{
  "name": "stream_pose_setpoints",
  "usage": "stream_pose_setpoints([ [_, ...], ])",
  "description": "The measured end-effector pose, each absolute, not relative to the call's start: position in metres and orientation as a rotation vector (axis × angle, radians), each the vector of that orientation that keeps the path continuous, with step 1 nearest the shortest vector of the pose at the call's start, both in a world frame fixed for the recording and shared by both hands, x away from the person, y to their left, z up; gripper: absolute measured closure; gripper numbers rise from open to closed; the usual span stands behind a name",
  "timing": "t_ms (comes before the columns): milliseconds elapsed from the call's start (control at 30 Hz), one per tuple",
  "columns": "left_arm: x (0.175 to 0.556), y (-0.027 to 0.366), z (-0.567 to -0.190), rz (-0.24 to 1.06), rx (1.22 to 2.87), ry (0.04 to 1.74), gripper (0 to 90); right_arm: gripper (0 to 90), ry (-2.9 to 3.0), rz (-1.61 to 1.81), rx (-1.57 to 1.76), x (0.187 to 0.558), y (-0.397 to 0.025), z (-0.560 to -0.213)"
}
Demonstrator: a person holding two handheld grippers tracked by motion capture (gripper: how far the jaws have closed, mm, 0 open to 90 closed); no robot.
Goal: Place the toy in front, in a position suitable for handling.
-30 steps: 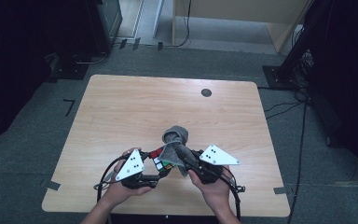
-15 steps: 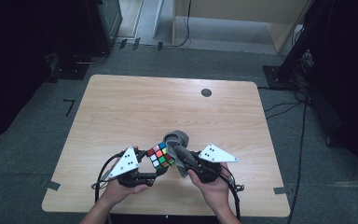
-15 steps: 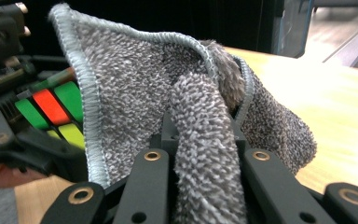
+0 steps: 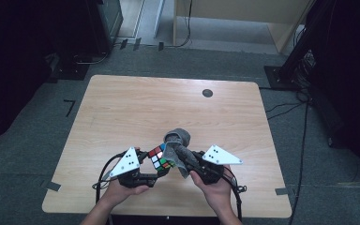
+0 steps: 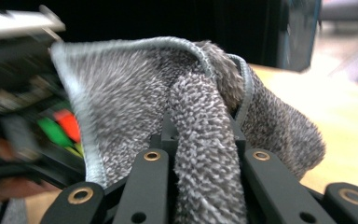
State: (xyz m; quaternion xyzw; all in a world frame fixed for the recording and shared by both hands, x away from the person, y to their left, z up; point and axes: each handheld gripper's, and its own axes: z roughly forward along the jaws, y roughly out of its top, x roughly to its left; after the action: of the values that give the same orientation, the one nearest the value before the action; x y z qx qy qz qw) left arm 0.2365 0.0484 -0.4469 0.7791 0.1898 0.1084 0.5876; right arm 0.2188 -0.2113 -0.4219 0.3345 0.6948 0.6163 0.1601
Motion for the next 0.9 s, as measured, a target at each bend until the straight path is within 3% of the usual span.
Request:
stream_pose_setpoints([
  [167, 0.236, 0.05, -0.445, 0.256, 1.805, 0.449, 34.3, 78.5, 1.965, 1.78, 0.932, 0.217, -0.211, -0.421],
  [433, 0.243, 0.07, -0.438, 0.17, 1.606, 0.557, 34.3, 78.4, 2.046, 1.812, 1.063, 0.226, -0.2, -0.448],
  [633, 0.242, 0.064, -0.441, 0.187, 1.63, 0.577, 34.3, 78.5, 2.205, 1.728, 0.931, 0.213, -0.168, -0.453],
  [900, 0.241, 0.064, -0.441, 0.191, 1.629, 0.564, 34.3, 78.7, 2.026, 1.843, 1.059, 0.222, -0.197, -0.449],
])
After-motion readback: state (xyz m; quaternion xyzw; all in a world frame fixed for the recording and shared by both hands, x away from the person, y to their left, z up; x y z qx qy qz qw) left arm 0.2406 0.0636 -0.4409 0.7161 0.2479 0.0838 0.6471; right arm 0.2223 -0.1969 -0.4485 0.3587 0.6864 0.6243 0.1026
